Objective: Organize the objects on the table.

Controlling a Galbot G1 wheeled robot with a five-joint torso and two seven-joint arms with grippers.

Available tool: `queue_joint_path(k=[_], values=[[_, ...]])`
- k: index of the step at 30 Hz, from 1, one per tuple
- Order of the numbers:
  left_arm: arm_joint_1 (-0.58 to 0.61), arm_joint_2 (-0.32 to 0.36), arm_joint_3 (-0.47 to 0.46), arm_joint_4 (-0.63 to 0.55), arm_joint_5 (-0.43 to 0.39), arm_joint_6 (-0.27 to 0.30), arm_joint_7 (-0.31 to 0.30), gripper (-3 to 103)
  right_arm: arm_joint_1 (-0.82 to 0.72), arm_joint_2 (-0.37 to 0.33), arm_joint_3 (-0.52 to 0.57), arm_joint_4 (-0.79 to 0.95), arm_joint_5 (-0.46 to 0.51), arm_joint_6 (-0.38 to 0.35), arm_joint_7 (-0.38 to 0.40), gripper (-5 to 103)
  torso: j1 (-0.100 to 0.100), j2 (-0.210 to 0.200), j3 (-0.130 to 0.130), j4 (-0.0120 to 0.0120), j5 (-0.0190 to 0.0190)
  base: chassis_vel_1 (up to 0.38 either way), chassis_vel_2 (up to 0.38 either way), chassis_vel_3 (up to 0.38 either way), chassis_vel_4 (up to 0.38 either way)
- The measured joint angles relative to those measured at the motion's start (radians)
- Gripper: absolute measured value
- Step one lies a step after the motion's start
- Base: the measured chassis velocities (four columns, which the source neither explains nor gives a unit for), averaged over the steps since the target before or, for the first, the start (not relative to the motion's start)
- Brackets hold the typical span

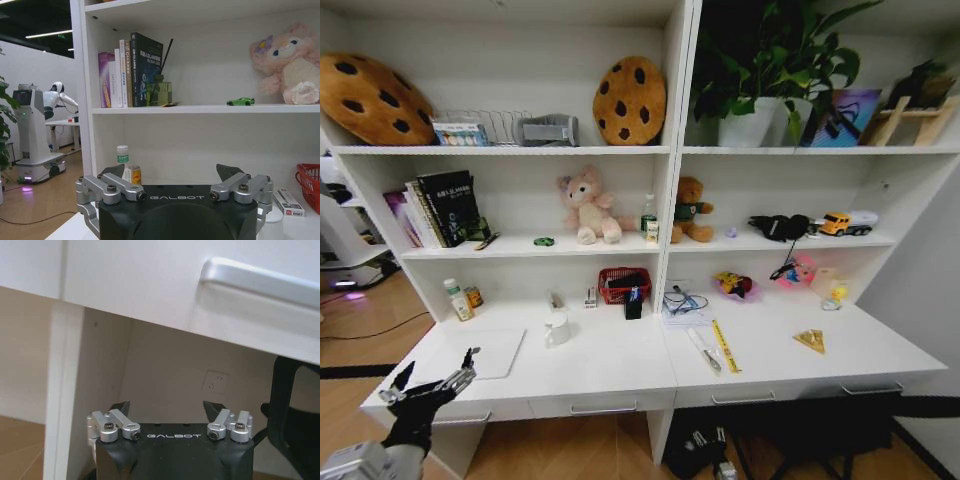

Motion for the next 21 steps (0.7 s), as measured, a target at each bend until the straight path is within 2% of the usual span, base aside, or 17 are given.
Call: queue_joint_path(k=[1, 2, 3, 4, 6, 8, 11, 13, 16, 18, 21], values=[[0.0, 0.0, 0.0, 0.0, 0.0, 0.0, 0.0, 100, -0.032, -0.01, 0.005, 0.024, -0.033, 0.014, 0.017, 88, 0.0, 0.0, 0.0, -0.0002, 0.0001, 0.0, 0.0, 0.0, 0.0], [0.0, 0.0, 0.0, 0.0, 0.0, 0.0, 0.0, 100, -0.032, -0.01, 0.005, 0.024, -0.033, 0.014, 0.017, 88, 0.0, 0.0, 0.0, -0.0002, 0.0001, 0.0, 0.0, 0.0, 0.0], [0.0, 0.0, 0.0, 0.0, 0.0, 0.0, 0.0, 100, -0.103, -0.033, 0.022, 0.088, -0.085, 0.03, 0.058, 93, 0.0, 0.0, 0.0, -0.0001, 0.0003, 0.0, 0.0, 0.0, 0.0], [0.0, 0.0, 0.0, 0.0, 0.0, 0.0, 0.0, 100, -0.154, -0.049, 0.027, 0.137, -0.079, 0.033, 0.065, 99, 0.0, 0.0, 0.0, -0.0001, 0.0, 0.0, 0.0, 0.0, 0.0], [0.0, 0.0, 0.0, 0.0, 0.0, 0.0, 0.0, 100, -0.185, -0.057, 0.029, 0.166, -0.062, 0.033, 0.066, 99, 0.0, 0.0, 0.0, -0.0002, -0.0002, 0.0, 0.0, 0.0, 0.0], [0.0, 0.0, 0.0, 0.0, 0.0, 0.0, 0.0, 100, -0.293, -0.068, 0.055, 0.267, 0.005, 0.034, 0.048, 100, 0.0, 0.0, 0.0, -0.0002, 0.0004, 0.0, 0.0, 0.0, 0.0], [0.0, 0.0, 0.0, 0.0, 0.0, 0.0, 0.0, 100, -0.38, -0.065, 0.095, 0.358, 0.039, 0.034, 0.032, 100, 0.0, 0.0, 0.0, -0.0003, 0.0001, 0.0, 0.0, 0.0, 0.0], [0.0, 0.0, 0.0, 0.0, 0.0, 0.0, 0.0, 100, -0.473, -0.061, 0.136, 0.487, 0.061, 0.032, 0.028, 100, 0.0, 0.0, 0.0, -0.0004, 0.0001, 0.0, 0.0, 0.0, 0.0], [0.0, 0.0, 0.0, 0.0, 0.0, 0.0, 0.0, 100, -0.572, -0.052, 0.192, 0.691, 0.088, -0.012, 0.033, 100, 0.0, 0.0, 0.0, -0.0003, 0.0001, 0.0, 0.0, 0.0, 0.0], [0.0, 0.0, 0.0, 0.0, 0.0, 0.0, 0.0, 100, -0.593, -0.051, 0.204, 0.745, 0.104, -0.028, 0.037, 100, 0.0, 0.0, 0.0, -0.0002, 0.0001, 0.0, 0.0, 0.0, 0.0], [0.0, 0.0, 0.0, 0.0, 0.0, 0.0, 0.0, 100, -0.659, -0.051, 0.255, 1.026, 0.159, -0.11, 0.069, 100, 0.0, 0.0, 0.0, -0.0002, 0.0001, 0.0, 0.0, 0.0, 0.0]])
